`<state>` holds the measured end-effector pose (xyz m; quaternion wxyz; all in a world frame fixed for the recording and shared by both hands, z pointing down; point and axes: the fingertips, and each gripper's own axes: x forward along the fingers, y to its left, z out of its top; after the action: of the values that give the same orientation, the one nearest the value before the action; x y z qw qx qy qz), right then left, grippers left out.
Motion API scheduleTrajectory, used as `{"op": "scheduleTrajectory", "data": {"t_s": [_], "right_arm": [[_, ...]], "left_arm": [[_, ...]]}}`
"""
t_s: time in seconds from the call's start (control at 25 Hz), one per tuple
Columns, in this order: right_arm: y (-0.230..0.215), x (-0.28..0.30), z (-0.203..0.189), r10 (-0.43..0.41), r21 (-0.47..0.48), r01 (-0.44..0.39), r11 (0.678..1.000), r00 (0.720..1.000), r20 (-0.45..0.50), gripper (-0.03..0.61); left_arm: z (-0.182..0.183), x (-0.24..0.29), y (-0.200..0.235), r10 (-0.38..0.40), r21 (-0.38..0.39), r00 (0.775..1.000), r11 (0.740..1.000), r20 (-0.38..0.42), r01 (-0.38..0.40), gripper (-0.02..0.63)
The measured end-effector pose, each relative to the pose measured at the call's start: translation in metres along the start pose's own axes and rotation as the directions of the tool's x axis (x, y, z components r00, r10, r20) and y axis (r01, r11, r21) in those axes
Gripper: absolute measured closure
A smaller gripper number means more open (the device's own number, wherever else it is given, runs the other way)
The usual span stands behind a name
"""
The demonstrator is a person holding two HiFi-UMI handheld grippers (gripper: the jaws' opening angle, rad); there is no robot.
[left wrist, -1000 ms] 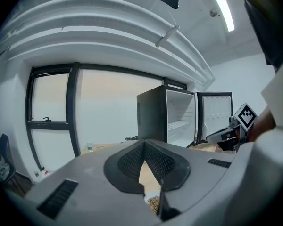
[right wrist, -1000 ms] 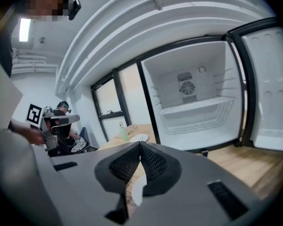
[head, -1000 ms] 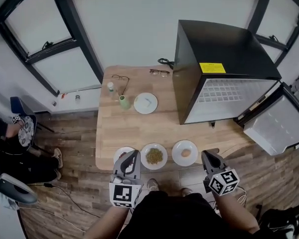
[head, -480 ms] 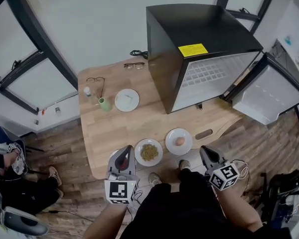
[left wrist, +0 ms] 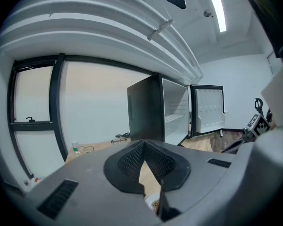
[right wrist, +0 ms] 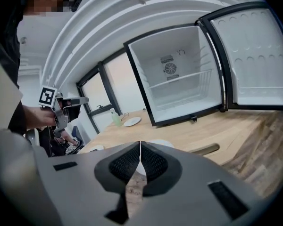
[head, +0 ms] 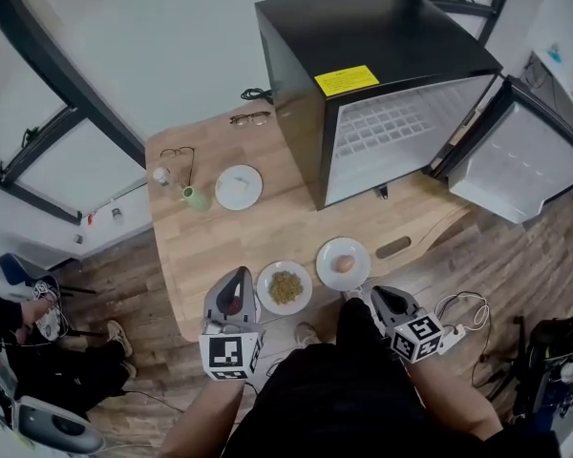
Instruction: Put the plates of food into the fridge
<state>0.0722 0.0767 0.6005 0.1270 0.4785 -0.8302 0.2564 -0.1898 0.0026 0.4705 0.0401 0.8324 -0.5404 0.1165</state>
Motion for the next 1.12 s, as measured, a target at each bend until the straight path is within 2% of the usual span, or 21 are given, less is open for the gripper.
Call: {"op": "scheduleTrajectory", "data": {"t_s": [0.32, 0.44, 0.6, 0.72, 0.88, 0.96, 1.12], "right_arm": [[-0.018, 0.022, -0.046, -0.003, 0.137, 0.005, 0.991, 1.000, -0.010, 0.555], [-0.032, 0.029, -0.059, -0.030, 0.245, 0.034, 0.969, 0.999, -0.021, 0.554], [-0.038, 0.037, -0.076, -0.032, 0.331, 0.044, 0.943, 0.999, -0.042, 0.552], [-0.034, 0.046, -0.085, 0.013, 0.393, 0.007, 0.919, 0.999, -0.047, 0.481], [-0.036, 0.057, -0.096, 0.030, 0.493, -0.003, 0.870, 0.998, -0.047, 0.396], [-0.040, 0.063, -0.102, 0.028, 0.533, 0.003, 0.846, 0.998, -0.051, 0.376], [-0.046, 0.072, -0.110, 0.030, 0.577, 0.012, 0.817, 0.998, -0.062, 0.373]], "left_arm": [[-0.016, 0.001, 0.001, 0.007, -0.001, 0.999, 1.000, -0.040, -0.007, 0.611], [-0.027, 0.004, -0.002, 0.000, -0.006, 0.998, 1.000, -0.067, 0.000, 0.611], [-0.030, 0.006, -0.006, -0.005, -0.006, 0.997, 1.000, -0.080, 0.004, 0.611], [-0.031, 0.007, -0.008, -0.003, 0.000, 0.996, 1.000, -0.087, 0.003, 0.611], [-0.035, 0.006, -0.010, 0.004, 0.005, 0.994, 1.000, -0.105, -0.003, 0.611], [-0.036, 0.007, -0.012, 0.004, 0.012, 0.994, 1.000, -0.112, -0.002, 0.611], [-0.036, 0.010, -0.014, 0.002, 0.031, 0.992, 1.000, -0.127, 0.002, 0.611]]}}
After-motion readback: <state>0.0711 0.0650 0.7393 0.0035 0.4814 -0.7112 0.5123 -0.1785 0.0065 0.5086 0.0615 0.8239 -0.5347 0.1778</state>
